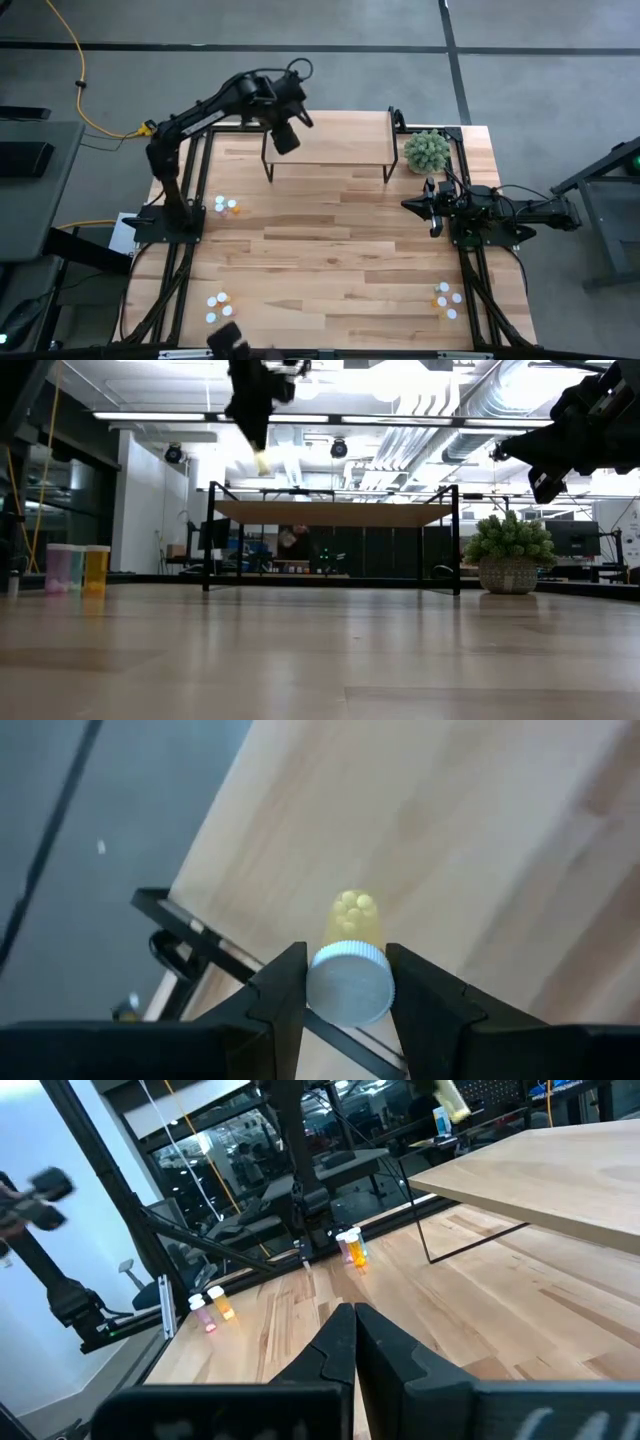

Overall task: Pick and place medicine bottles onto shelf by color
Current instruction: Put the top yellow pill bottle on the shelf

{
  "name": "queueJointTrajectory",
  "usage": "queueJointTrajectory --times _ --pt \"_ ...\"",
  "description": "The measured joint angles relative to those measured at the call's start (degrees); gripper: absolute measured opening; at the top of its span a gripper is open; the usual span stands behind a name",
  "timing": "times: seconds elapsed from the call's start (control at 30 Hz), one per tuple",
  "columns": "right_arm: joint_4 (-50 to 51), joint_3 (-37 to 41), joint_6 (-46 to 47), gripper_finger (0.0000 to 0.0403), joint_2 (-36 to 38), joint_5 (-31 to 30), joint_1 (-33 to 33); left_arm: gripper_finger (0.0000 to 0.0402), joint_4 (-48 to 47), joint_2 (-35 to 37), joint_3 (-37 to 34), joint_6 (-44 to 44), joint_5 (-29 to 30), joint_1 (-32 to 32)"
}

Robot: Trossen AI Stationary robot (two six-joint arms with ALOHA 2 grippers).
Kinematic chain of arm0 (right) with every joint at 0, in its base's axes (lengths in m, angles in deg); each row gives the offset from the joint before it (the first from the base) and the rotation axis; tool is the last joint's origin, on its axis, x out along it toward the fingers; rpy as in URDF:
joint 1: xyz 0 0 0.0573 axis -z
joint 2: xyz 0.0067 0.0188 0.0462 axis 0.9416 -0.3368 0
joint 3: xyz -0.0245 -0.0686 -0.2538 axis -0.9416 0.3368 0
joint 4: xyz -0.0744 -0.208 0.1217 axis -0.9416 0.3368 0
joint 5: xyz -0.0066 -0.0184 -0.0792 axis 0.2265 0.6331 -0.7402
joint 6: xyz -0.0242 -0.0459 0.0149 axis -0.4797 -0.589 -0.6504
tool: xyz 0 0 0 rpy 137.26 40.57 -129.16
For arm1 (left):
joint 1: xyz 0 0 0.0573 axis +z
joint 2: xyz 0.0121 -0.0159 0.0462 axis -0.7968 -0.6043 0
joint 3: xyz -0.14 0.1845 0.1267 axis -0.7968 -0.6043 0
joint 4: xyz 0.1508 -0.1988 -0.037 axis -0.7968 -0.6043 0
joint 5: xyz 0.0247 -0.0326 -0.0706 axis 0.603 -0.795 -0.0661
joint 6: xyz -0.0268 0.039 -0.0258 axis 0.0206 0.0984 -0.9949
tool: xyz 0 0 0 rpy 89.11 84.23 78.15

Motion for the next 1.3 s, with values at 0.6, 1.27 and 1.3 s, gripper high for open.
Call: queueJointTrajectory --times 0.6,1.27,1.3 --pt "0.0 0.0 0.0 0.0 0.0 0.0 0.0 0.012 -2.0 -6.9 0.0 -0.2 -0.9 8.3" --pt "0.0 0.0 0.0 0.0 0.0 0.0 0.0 0.012 -2.0 -6.9 0.0 -0.8 -4.0 8.6" --pt "0.0 0.0 0.0 0.0 0.0 0.0 0.0 0.012 -2.0 -6.9 0.0 -0.8 -4.0 8.7"
